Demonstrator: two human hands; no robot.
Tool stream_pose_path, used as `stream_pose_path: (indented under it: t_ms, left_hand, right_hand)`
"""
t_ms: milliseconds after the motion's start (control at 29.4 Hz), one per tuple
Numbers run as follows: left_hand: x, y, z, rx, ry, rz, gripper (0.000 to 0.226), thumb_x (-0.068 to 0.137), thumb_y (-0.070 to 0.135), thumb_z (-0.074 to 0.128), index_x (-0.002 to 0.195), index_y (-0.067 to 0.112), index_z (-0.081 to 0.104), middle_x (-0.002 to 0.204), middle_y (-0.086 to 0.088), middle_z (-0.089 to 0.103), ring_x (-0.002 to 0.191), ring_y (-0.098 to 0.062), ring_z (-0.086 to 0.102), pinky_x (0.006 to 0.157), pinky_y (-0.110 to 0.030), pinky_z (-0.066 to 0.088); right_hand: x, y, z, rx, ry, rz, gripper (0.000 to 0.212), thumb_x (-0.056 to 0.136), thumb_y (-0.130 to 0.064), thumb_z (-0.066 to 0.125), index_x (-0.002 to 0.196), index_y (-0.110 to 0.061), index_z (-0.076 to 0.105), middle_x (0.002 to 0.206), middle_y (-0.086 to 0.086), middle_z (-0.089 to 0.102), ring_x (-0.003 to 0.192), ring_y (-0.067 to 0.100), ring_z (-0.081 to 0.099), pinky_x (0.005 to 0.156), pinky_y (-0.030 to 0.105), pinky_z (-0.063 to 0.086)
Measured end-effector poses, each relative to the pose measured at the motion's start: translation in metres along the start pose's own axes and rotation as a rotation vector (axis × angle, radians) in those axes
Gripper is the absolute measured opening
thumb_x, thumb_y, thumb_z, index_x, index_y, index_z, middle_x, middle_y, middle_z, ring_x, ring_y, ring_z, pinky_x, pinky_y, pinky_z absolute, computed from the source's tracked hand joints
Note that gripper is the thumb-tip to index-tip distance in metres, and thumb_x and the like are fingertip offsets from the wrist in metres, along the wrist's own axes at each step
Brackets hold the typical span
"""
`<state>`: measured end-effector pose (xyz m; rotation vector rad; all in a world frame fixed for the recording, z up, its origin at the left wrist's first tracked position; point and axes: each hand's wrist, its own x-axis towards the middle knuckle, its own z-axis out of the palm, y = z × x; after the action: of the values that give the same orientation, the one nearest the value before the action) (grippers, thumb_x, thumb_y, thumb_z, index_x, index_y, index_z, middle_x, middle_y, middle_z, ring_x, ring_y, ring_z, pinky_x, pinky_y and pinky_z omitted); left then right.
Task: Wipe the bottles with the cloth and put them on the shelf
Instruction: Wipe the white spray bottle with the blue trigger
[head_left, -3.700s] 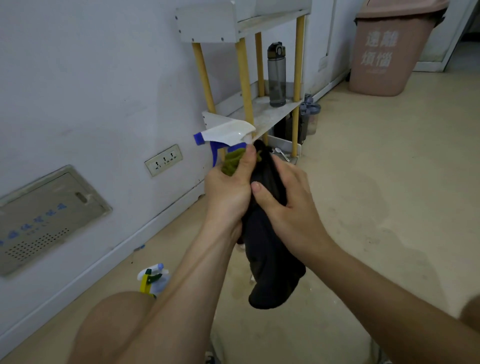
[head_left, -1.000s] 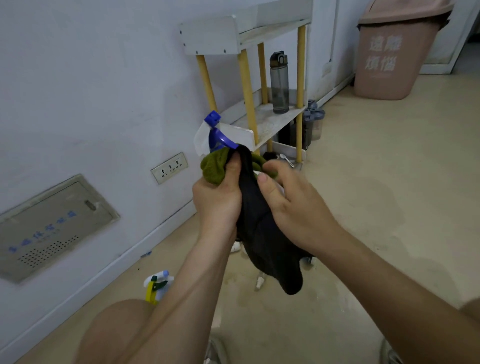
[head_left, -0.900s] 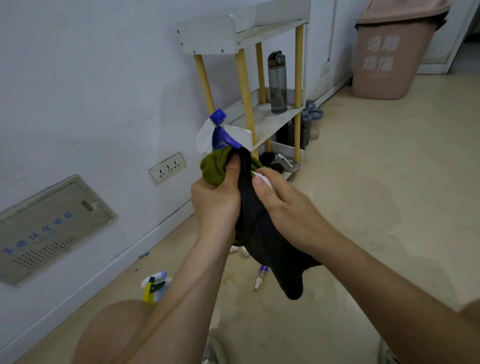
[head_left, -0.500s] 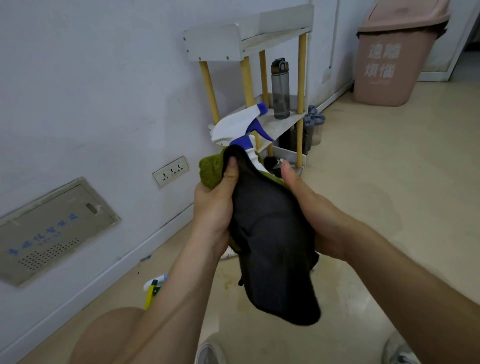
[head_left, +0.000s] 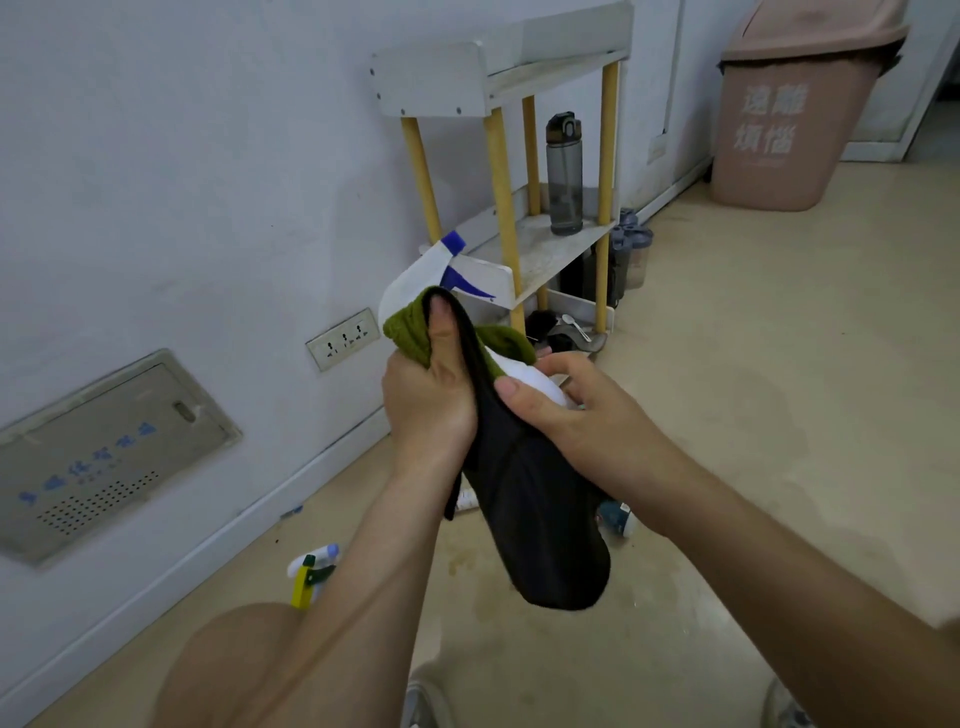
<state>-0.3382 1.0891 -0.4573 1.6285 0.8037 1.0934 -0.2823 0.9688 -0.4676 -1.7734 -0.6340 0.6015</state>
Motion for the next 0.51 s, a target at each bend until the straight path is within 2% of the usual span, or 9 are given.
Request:
stream_pose_path:
  t_ms: [68, 102, 170, 238, 306, 374, 408, 442, 511]
  left_hand:
    - [0.0, -0.002, 0.001, 0.049, 0.035, 0.031, 0.046, 0.097, 0.055, 0.04, 0.065, 0.025, 0.052, 0.069, 0.005, 0.061, 0.071, -0.015, 0.061, 0.075, -0.038, 0.051]
    - [0.0, -0.003, 0.002, 0.054, 0.055, 0.048, 0.045, 0.098, 0.053, 0.04, 0.064, 0.025, 0.051, 0.068, 0.005, 0.059, 0.07, -0.016, 0.06, 0.074, -0.038, 0.05]
    - [0.0, -0.004, 0.002, 0.035, 0.094, 0.071, 0.042, 0.099, 0.047, 0.043, 0.063, 0.027, 0.049, 0.067, 0.008, 0.057, 0.066, -0.01, 0.056, 0.071, -0.033, 0.046]
    - [-0.001, -0.008, 0.003, 0.035, 0.063, 0.07, 0.039, 0.099, 0.043, 0.049, 0.065, 0.025, 0.054, 0.067, 0.008, 0.059, 0.066, -0.01, 0.057, 0.07, -0.033, 0.046]
    - [-0.007, -0.01, 0.004, -0.052, -0.064, 0.013, 0.03, 0.097, 0.041, 0.055, 0.073, 0.024, 0.062, 0.072, 0.006, 0.067, 0.075, -0.015, 0.064, 0.075, -0.034, 0.051]
    - [-0.02, -0.006, 0.007, -0.218, -0.211, -0.151, 0.02, 0.094, 0.041, 0.058, 0.08, 0.028, 0.065, 0.073, 0.015, 0.071, 0.085, -0.011, 0.068, 0.078, -0.026, 0.054]
    - [-0.027, -0.005, 0.008, -0.252, -0.267, -0.193, 0.015, 0.091, 0.042, 0.061, 0.081, 0.031, 0.064, 0.07, 0.021, 0.069, 0.086, -0.008, 0.068, 0.076, -0.02, 0.052]
    - [-0.033, -0.005, 0.009, -0.235, -0.322, -0.161, 0.01, 0.085, 0.044, 0.067, 0.086, 0.035, 0.063, 0.071, 0.025, 0.069, 0.089, -0.007, 0.067, 0.074, -0.016, 0.051]
    - [-0.043, -0.012, 0.008, -0.147, -0.46, 0.008, 0.046, 0.074, 0.037, 0.082, 0.112, 0.043, 0.057, 0.098, 0.025, 0.07, 0.105, -0.005, 0.065, 0.082, -0.016, 0.052]
  right_hand:
    - [0.002, 0.001, -0.001, 0.096, -0.048, 0.023, 0.057, 0.077, -0.075, 0.058, 0.117, -0.034, 0.061, 0.112, -0.004, 0.062, 0.105, 0.018, 0.063, 0.092, 0.042, 0.054]
    - [0.005, 0.003, -0.001, 0.146, -0.058, 0.052, 0.067, 0.072, -0.08, 0.054, 0.121, -0.034, 0.063, 0.118, -0.004, 0.063, 0.11, 0.019, 0.062, 0.098, 0.045, 0.051]
    - [0.009, 0.006, -0.002, 0.196, -0.076, 0.137, 0.083, 0.061, -0.085, 0.048, 0.128, -0.038, 0.061, 0.129, -0.005, 0.062, 0.119, 0.021, 0.058, 0.108, 0.047, 0.042]
    - [0.011, 0.007, -0.002, 0.275, -0.094, 0.176, 0.082, 0.06, -0.085, 0.052, 0.128, -0.039, 0.062, 0.131, -0.007, 0.062, 0.122, 0.02, 0.057, 0.111, 0.046, 0.039]
    - [0.011, 0.007, -0.003, 0.397, -0.092, 0.185, 0.066, 0.073, -0.076, 0.059, 0.126, -0.036, 0.064, 0.126, -0.006, 0.065, 0.117, 0.018, 0.061, 0.109, 0.042, 0.043]
    - [0.012, 0.005, -0.005, 0.506, -0.051, 0.156, 0.054, 0.085, -0.063, 0.06, 0.127, -0.03, 0.061, 0.123, -0.001, 0.067, 0.112, 0.018, 0.065, 0.103, 0.04, 0.049]
    - [0.012, 0.003, -0.005, 0.561, -0.021, 0.136, 0.056, 0.085, -0.061, 0.062, 0.128, -0.025, 0.059, 0.122, 0.003, 0.068, 0.11, 0.02, 0.067, 0.101, 0.04, 0.051]
    - [0.013, 0.002, -0.006, 0.631, 0.012, 0.121, 0.062, 0.082, -0.06, 0.064, 0.129, -0.021, 0.057, 0.122, 0.007, 0.068, 0.109, 0.022, 0.068, 0.099, 0.041, 0.052]
    - [0.014, -0.001, -0.007, 0.742, 0.061, 0.103, 0.064, 0.082, -0.057, 0.067, 0.129, -0.016, 0.056, 0.122, 0.011, 0.068, 0.109, 0.025, 0.068, 0.097, 0.043, 0.054]
